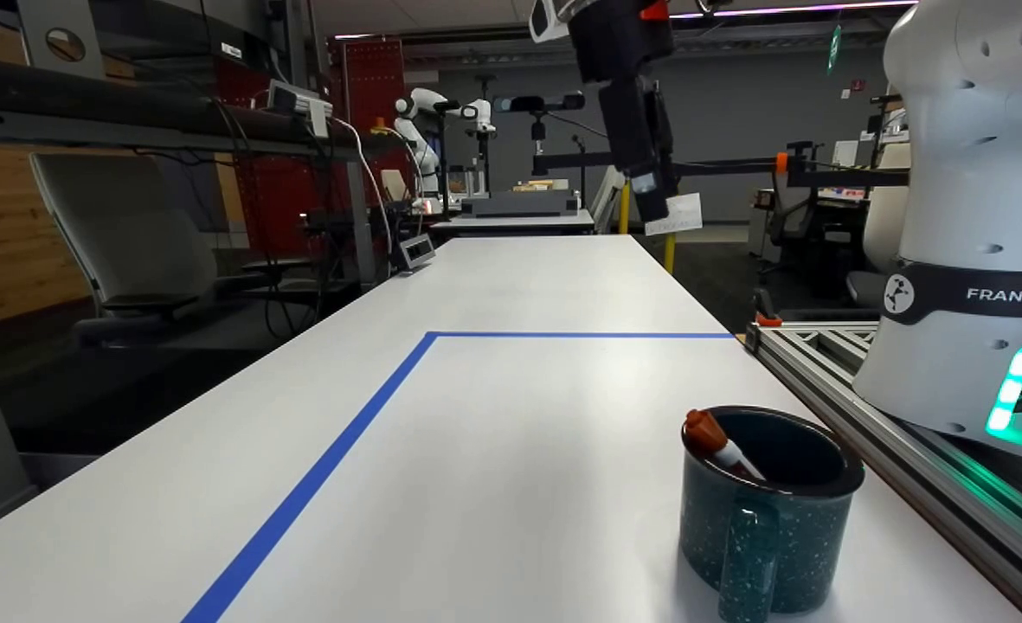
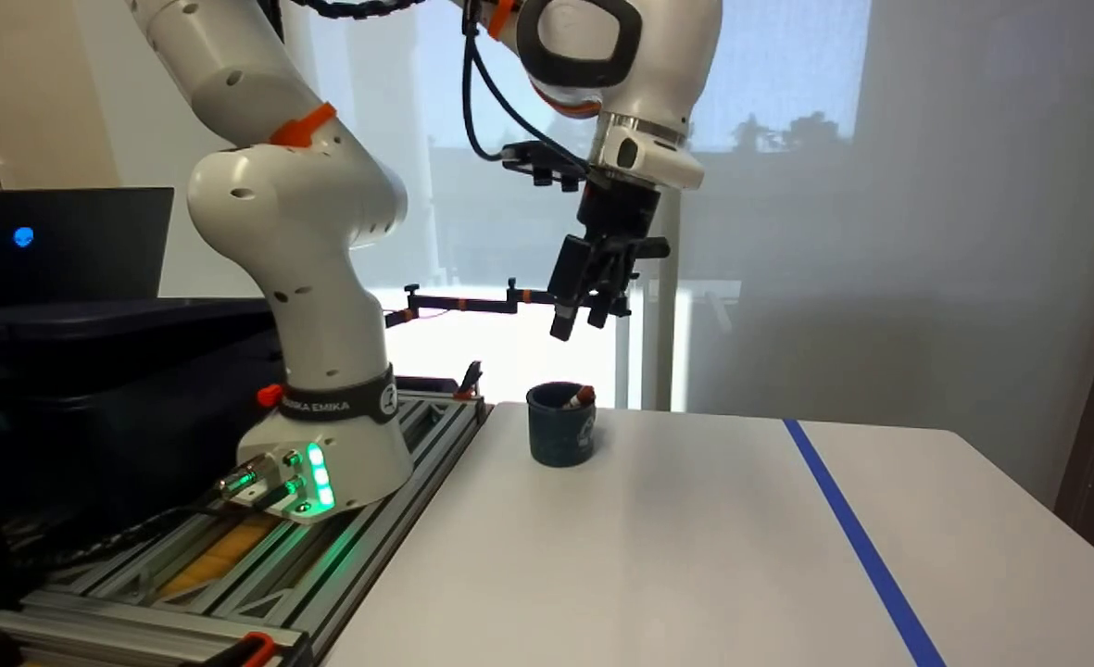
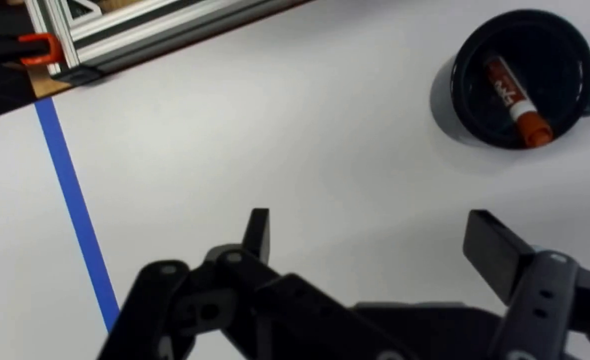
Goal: Remove the red marker from the mug.
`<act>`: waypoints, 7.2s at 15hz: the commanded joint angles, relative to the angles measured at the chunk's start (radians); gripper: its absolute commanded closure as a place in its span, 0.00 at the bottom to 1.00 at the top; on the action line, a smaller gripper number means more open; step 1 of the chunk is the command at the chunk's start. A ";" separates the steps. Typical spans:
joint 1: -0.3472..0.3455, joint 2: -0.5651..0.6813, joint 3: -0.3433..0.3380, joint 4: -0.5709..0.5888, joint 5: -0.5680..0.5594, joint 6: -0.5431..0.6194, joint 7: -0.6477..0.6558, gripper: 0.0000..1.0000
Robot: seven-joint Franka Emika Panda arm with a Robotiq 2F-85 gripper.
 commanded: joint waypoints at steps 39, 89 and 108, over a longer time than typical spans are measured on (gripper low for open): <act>0.137 0.349 -0.048 -0.001 0.544 0.131 -0.264 0.00; 0.182 0.458 0.016 0.036 0.502 0.236 -0.123 0.35; 0.191 0.478 0.021 0.032 0.526 0.271 -0.147 0.43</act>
